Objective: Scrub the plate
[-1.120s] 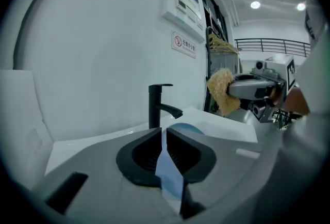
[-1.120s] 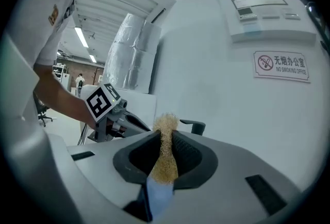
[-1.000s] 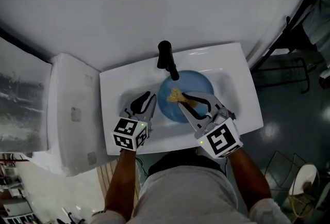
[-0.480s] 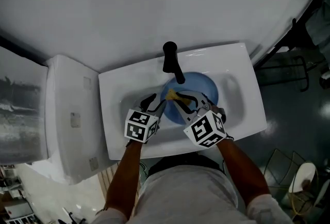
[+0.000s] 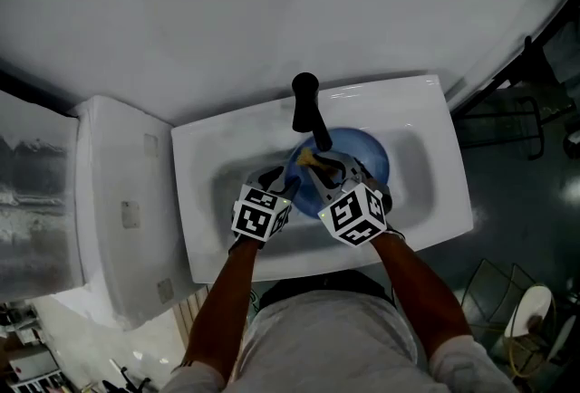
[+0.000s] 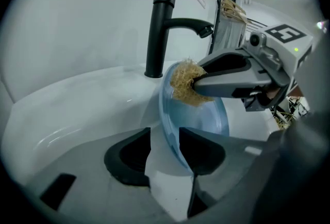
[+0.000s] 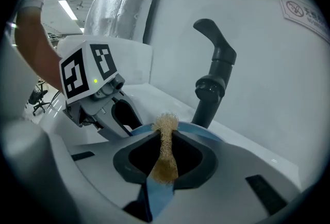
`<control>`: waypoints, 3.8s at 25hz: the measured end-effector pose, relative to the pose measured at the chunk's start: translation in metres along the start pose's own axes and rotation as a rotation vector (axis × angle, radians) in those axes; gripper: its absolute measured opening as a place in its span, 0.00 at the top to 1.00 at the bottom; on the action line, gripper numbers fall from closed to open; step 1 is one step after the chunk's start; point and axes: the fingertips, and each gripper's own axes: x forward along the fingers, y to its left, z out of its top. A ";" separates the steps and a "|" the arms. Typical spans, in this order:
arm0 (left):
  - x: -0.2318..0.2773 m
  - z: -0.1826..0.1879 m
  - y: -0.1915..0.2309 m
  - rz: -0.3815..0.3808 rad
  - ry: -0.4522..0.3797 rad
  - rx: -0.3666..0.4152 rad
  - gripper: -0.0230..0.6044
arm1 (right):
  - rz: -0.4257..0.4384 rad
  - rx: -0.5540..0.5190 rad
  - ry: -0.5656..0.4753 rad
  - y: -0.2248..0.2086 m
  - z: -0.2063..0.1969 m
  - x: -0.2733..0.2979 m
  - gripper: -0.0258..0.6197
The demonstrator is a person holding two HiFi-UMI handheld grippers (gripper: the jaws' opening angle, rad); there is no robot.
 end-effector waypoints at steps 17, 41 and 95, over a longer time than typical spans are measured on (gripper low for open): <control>0.010 -0.009 -0.001 0.026 0.025 -0.028 0.84 | -0.117 0.029 0.084 -0.039 -0.033 0.000 0.86; 0.008 -0.009 -0.003 0.045 0.031 -0.052 0.85 | -0.085 0.034 0.103 -0.006 -0.024 -0.008 0.86; 0.007 -0.012 -0.001 0.062 0.038 -0.081 0.85 | 0.176 -0.212 0.287 0.055 -0.068 0.011 0.86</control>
